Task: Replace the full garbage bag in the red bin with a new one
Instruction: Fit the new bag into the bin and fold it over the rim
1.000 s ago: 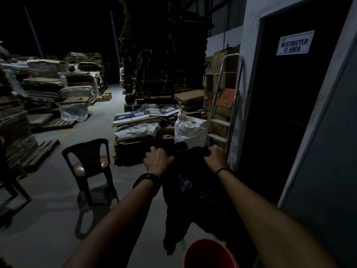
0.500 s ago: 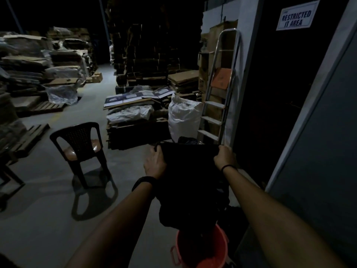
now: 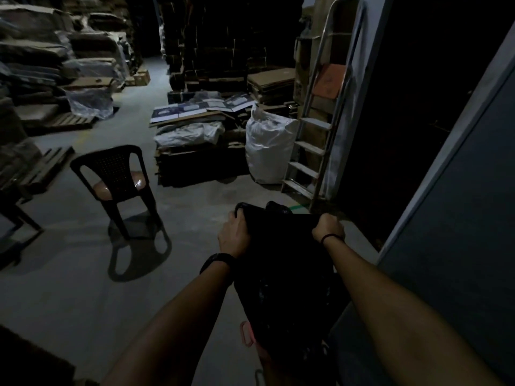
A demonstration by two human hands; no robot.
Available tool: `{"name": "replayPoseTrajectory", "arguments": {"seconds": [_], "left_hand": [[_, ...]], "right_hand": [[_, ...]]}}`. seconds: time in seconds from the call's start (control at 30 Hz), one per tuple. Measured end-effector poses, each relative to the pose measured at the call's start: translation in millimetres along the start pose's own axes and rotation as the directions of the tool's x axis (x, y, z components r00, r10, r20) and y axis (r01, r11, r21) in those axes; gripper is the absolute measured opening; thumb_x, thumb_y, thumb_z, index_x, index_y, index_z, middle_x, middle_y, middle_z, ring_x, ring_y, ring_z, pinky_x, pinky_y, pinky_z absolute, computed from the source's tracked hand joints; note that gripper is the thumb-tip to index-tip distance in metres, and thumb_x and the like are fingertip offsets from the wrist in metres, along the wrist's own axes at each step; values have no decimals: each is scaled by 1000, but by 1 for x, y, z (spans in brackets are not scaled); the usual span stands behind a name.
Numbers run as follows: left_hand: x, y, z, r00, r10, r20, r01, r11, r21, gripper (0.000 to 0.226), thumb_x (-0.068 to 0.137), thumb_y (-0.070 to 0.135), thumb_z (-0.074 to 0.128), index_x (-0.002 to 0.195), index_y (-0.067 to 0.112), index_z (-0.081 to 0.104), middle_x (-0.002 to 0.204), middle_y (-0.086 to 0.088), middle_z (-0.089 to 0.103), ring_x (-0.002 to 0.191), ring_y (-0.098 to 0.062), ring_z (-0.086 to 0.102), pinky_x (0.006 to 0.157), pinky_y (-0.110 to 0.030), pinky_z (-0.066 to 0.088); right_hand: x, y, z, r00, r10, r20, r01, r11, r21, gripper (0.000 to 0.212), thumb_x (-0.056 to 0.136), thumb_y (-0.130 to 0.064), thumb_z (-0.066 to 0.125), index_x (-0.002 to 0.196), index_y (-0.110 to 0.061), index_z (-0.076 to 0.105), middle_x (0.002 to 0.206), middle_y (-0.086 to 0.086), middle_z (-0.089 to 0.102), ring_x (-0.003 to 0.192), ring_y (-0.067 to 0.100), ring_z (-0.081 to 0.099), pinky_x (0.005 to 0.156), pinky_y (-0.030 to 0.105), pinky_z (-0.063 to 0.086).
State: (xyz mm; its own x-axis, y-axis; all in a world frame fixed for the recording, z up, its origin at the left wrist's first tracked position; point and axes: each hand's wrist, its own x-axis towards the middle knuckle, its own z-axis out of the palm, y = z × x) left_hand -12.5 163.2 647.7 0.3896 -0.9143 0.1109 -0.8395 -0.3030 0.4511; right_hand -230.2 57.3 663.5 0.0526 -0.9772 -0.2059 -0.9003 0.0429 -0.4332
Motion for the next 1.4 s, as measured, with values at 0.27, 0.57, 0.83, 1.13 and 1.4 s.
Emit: {"name": "replayPoseTrajectory", "arguments": {"seconds": [0.27, 0.57, 0.83, 1.13, 1.4], "left_hand": [[-13, -2, 10, 1000, 4, 25, -4, 1000, 12, 54, 91, 29, 57, 136, 12, 33, 130, -15, 43, 95, -40, 59, 71, -46, 49], [-19, -8, 16, 999, 26, 27, -27, 999, 39, 55, 91, 29, 57, 136, 10, 34, 131, -16, 44, 86, -39, 59, 61, -38, 40], [-16, -18, 34, 996, 28, 84, -32, 999, 43, 45, 94, 24, 52, 135, 13, 37, 131, -14, 43, 92, -35, 59, 64, -36, 42], [-15, -54, 80, 987, 30, 158, -42, 997, 72, 41, 97, 26, 46, 137, 24, 39, 123, -12, 44, 97, -33, 57, 72, -42, 51], [-15, -66, 131, 967, 44, 250, -47, 999, 3, 45, 97, 23, 46, 140, 18, 36, 128, -14, 42, 97, -36, 57, 80, -44, 52]], "right_hand": [[-6, 10, 6, 999, 8, 35, -8, 1000, -17, 9, 90, -14, 59, 96, -8, 58, 112, 17, 61, 102, 36, 61, 75, 36, 46], [-4, 18, 13, 996, 18, 93, -18, 1000, -8, 29, 93, -15, 56, 67, -17, 43, 75, 4, 46, 68, 25, 47, 70, 36, 42], [-6, 28, 33, 999, 15, 28, -13, 997, -71, 8, 88, -13, 61, 83, -9, 57, 111, 17, 64, 101, 35, 62, 75, 37, 48], [13, 65, 66, 995, 81, 62, -69, 983, -168, 18, 90, -13, 61, 76, -9, 50, 72, 6, 47, 71, 28, 51, 66, 35, 43], [27, 94, 103, 984, 103, 148, -75, 979, -187, 19, 91, -10, 59, 74, -8, 49, 78, 8, 48, 69, 26, 48, 65, 35, 41]]}}
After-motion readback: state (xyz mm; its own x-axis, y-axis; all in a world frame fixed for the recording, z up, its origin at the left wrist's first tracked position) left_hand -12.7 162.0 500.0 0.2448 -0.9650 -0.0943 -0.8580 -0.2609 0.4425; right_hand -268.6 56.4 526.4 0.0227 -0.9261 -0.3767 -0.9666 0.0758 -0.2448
